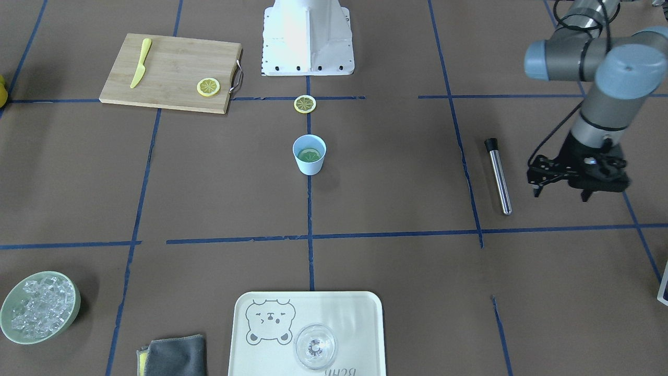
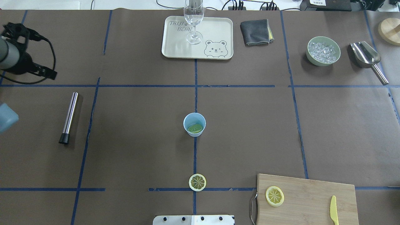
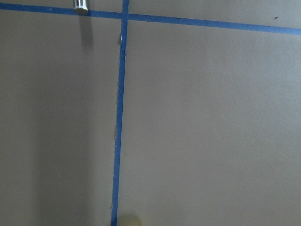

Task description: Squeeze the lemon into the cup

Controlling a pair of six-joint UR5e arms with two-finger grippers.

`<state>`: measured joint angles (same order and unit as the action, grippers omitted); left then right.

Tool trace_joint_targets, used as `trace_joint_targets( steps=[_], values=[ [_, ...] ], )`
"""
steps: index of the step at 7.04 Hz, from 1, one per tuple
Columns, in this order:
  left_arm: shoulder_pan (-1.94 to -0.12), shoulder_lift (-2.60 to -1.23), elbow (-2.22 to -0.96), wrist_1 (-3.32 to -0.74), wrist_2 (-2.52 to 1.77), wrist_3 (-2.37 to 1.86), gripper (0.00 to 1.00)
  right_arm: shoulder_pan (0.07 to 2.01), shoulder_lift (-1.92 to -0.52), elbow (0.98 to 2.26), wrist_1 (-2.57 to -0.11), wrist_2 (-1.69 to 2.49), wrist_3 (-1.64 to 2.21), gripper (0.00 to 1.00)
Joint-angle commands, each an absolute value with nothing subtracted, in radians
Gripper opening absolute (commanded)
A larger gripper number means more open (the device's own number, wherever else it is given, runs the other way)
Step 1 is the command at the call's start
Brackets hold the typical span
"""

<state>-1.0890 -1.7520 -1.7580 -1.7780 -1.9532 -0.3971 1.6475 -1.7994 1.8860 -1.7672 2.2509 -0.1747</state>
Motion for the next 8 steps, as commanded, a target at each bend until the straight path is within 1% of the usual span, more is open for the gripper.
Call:
trace_joint_targets(
  steps=[1, 2, 3, 5, 6, 8],
  values=[
    [-1.372, -1.772, -1.756, -1.567, -2.081, 0.012, 1.0, 1.647, -1.799, 1.887, -1.767, 2.25, -0.175, 1.0],
    [-1.485, -1.76, -1.746, -1.492, -2.168, 0.068, 1.0, 1.647, -1.799, 1.888, -1.767, 2.252, -0.173, 1.0],
    [-1.509, -1.684, -1.732, -1.479, -2.245, 0.071, 1.0, 1.647, -1.799, 1.884, -1.769, 2.25, -0.17, 1.0],
    [-1.593, -1.628, -1.712, -1.5, -2.252, 0.115, 1.0, 1.647, -1.799, 1.85, -1.767, 2.282, -0.169, 1.0],
    [-1.617, -1.564, -1.712, -1.503, -2.253, 0.183, 1.0, 1.646, -1.798, 1.85, -1.766, 2.321, -0.17, 1.0],
    [-1.617, -1.462, -1.709, -1.54, -2.285, 0.187, 1.0, 1.622, -1.775, 1.85, -1.766, 2.322, -0.161, 1.0]
  ],
)
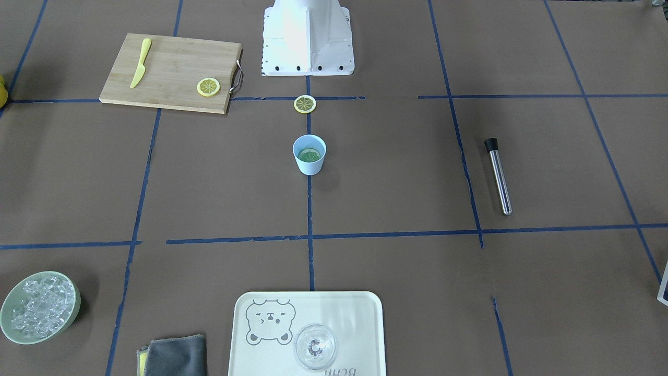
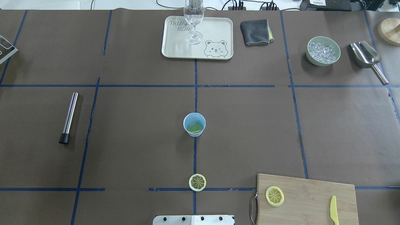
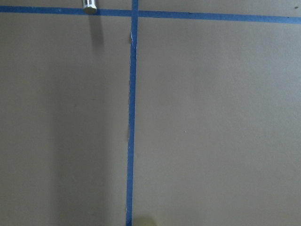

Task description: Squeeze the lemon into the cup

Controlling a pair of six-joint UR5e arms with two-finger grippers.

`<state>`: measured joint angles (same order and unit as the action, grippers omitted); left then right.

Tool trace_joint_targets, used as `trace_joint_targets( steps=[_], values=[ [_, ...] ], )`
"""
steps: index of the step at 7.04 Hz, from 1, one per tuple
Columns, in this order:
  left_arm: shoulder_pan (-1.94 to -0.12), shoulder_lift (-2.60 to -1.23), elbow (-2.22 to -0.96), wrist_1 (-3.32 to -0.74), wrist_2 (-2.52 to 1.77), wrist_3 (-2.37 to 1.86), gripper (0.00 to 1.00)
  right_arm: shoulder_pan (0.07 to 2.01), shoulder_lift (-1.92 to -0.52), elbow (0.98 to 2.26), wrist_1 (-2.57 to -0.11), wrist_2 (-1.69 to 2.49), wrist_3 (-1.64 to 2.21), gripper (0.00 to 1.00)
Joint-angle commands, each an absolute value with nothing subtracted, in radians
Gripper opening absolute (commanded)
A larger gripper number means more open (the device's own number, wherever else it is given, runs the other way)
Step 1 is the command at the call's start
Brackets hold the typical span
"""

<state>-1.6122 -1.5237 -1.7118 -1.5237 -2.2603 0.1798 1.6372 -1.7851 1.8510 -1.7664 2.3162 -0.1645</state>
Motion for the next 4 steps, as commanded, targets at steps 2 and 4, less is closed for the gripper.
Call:
trace_joint_targets(
  steps=[2, 4],
  values=[
    [-1.617, -1.421, -1.701, -1.571, -2.391, 0.186, 1.0, 1.583, -1.773, 1.861, -1.766, 2.322, -0.157, 1.0],
    [-1.617, -1.424, -1.715, -1.569, -2.39, 0.183, 1.0, 1.578, -1.759, 1.85, -1.767, 2.322, -0.13, 1.0]
  ],
)
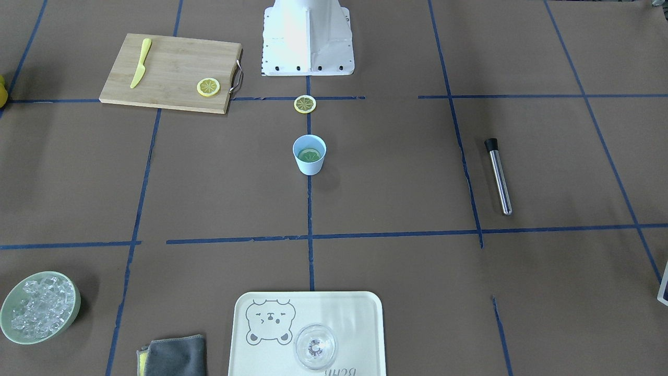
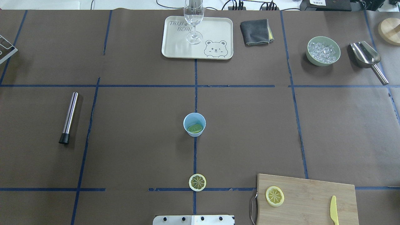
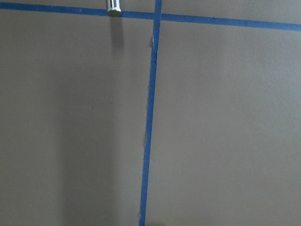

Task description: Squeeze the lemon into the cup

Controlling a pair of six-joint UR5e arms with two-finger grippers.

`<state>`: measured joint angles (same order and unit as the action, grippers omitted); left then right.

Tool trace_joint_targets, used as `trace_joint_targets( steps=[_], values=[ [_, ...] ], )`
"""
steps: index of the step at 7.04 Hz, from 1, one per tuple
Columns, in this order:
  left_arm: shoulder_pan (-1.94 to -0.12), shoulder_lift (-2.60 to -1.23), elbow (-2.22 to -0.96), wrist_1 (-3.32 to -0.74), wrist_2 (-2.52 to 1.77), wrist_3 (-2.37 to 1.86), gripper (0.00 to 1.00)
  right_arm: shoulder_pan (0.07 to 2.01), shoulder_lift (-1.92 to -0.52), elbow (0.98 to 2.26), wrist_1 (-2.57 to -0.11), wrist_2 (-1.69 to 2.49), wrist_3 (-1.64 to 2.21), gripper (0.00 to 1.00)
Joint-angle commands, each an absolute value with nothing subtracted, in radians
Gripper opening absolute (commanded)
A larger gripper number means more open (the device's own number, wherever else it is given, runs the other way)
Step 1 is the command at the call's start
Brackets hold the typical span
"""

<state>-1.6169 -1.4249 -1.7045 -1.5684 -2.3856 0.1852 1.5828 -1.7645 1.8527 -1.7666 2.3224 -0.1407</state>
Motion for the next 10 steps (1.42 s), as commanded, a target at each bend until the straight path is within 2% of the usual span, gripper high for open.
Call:
trace_joint_targets(
  steps=[1, 10],
  values=[
    [-1.615, -1.446, -1.72, -1.562, -2.378, 0.183, 1.0, 1.578, -1.759, 1.848, -1.767, 2.322, -0.13, 1.0],
    [-1.618, -1.454, -1.74, -1.578, -2.338, 0.183, 1.0, 1.58, -1.763, 1.847, -1.767, 2.321, -0.132, 1.0]
  ],
)
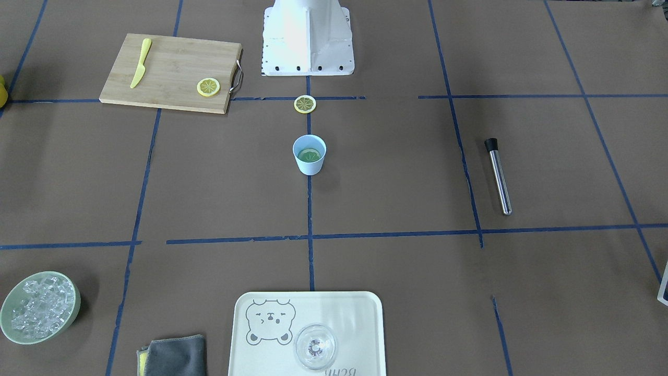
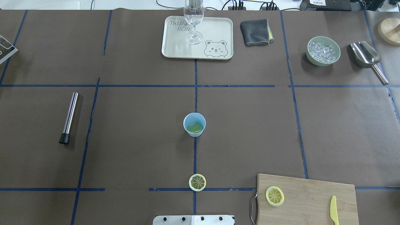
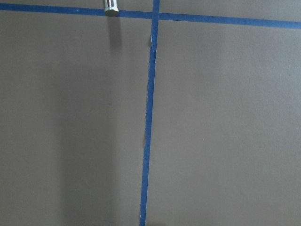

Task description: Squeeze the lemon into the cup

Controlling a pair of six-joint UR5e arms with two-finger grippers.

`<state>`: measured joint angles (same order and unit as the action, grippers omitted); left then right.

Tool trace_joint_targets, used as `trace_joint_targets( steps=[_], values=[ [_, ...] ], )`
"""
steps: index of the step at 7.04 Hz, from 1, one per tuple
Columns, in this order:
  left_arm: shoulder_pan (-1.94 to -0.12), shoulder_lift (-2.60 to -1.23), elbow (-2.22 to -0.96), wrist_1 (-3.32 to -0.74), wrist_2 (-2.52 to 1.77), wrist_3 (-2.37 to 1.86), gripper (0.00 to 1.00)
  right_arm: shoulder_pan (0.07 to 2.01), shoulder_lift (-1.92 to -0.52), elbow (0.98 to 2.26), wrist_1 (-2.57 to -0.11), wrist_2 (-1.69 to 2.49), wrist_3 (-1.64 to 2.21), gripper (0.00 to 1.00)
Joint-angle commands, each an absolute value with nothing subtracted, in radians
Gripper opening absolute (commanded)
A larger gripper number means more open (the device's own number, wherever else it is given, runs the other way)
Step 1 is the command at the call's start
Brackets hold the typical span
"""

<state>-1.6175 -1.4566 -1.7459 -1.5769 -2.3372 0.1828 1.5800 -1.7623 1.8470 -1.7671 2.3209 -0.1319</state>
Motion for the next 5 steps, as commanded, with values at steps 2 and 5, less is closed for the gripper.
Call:
trace_joint_targets(
  steps=[2, 5],
  values=[
    [-1.618, -1.45, -1.741, -1.578, -2.338, 0.183, 1.0, 1.58, -1.763, 1.847, -1.769, 2.321, -0.132, 1.0],
    [-1.618, -1.447, -1.741, -1.578, -2.338, 0.183, 1.0, 1.58, -1.766, 1.845, -1.767, 2.319, -0.133, 1.0]
  ],
)
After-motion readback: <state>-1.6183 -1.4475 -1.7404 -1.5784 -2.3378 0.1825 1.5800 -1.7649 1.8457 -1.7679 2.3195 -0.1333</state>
